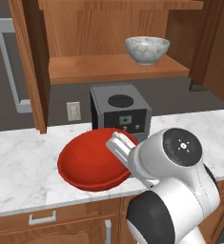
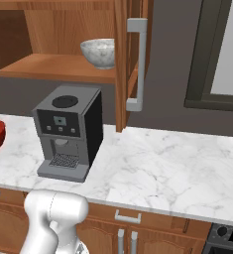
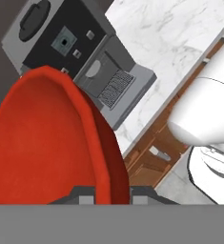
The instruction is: Move the bowls from the cabinet to the plates on the dining table.
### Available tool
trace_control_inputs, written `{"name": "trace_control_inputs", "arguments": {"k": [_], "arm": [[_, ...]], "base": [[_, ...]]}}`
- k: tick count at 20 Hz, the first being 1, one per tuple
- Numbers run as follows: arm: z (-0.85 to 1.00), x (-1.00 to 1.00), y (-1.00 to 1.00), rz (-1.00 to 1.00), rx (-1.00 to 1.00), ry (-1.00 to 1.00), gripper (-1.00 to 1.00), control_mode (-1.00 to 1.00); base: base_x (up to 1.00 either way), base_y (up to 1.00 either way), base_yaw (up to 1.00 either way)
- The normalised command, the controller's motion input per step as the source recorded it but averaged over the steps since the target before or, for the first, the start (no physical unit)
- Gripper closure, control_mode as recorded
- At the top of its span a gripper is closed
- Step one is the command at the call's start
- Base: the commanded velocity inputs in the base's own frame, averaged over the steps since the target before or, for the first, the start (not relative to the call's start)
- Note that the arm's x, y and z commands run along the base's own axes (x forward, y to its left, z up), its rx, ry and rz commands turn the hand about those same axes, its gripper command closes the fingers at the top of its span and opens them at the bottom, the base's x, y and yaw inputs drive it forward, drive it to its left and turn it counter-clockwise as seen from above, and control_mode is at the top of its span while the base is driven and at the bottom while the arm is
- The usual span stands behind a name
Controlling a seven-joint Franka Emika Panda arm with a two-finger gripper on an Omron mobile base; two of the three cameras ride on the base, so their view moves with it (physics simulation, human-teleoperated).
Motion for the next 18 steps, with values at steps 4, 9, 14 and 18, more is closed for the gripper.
{"name": "trace_control_inputs", "arguments": {"k": [4, 9, 14, 18], "arm": [[0.17, -0.25, -0.14, -0.02, 0.02, -0.02, 1.00, -1.00], [0.16, -0.10, -0.25, -0.03, 0.02, 0.01, 1.00, -1.00], [0.13, 0.05, -0.15, 0.00, 0.00, 0.01, 1.00, -1.00], [0.09, -0.03, -0.15, 0.00, 0.00, 0.00, 1.00, -1.00]], "base": [[0.00, 0.00, 0.00], [0.00, 0.00, 0.00], [0.00, 0.00, 0.00], [0.00, 0.00, 0.00]]}}
